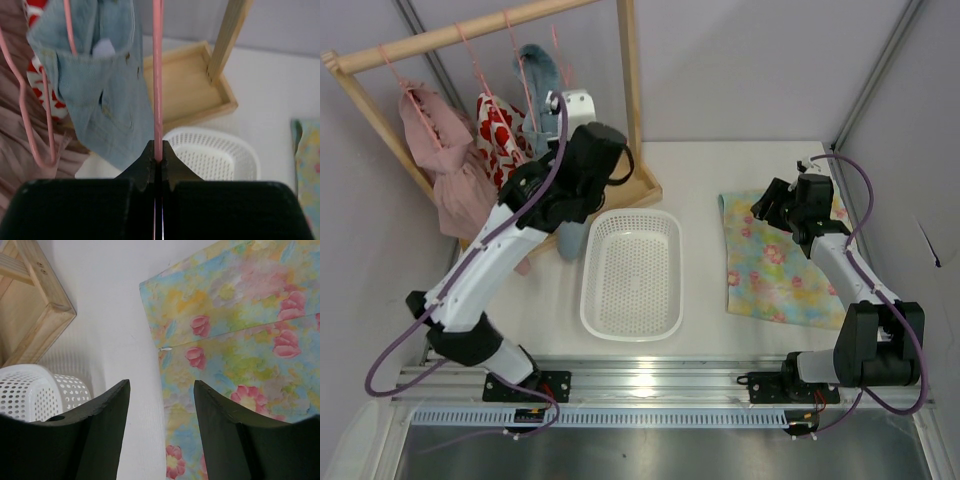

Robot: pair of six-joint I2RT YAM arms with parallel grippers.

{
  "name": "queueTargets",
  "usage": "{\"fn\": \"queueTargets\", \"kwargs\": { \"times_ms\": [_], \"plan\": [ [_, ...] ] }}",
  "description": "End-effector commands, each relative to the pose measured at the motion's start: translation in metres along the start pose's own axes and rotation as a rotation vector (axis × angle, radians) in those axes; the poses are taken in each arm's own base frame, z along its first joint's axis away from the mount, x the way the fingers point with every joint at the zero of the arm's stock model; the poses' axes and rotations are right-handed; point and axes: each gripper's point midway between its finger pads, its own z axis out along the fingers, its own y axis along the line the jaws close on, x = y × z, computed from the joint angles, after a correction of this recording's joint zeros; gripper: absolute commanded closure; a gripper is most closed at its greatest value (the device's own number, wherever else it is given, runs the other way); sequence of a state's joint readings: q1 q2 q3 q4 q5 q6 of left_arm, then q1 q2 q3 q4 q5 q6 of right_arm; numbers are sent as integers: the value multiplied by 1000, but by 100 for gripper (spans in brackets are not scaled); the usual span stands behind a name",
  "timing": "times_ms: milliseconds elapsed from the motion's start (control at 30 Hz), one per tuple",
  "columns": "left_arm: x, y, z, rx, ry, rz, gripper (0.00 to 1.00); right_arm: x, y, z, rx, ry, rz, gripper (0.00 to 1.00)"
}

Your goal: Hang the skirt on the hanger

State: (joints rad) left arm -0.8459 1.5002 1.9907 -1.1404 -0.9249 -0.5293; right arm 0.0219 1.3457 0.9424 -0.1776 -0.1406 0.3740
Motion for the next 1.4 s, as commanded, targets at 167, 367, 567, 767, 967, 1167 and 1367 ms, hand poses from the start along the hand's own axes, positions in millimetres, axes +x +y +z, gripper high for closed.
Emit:
{"fn": "queueTargets", "kwargs": {
  "times_ms": [167,367,567,767,967,1167,1367],
  "plan": [
    [-77,2,50,-212,-167,-76,100,-4,17,3,-75,-6,65,40],
    [-109,-3,61,-210,-262,-99,100,-5,21,-5,-77,-9,67,41],
    [-120,-3,74,-271,-303,-47,100,-4,24,-7,-83,-3,80,40],
    [-120,-6,102,-234,-288,-55,100,-2,27,-8,-74,0,76,40],
    [-93,-10,136,-199,-203,-66,100,2,25,-11,-39,7,38,40],
    [-82,-8,152,-178,-168,-87,100,11,18,-17,0,21,27,40],
    [-74,-11,154,-151,-147,-85,99,16,8,-23,55,28,34,40]
  ]
}}
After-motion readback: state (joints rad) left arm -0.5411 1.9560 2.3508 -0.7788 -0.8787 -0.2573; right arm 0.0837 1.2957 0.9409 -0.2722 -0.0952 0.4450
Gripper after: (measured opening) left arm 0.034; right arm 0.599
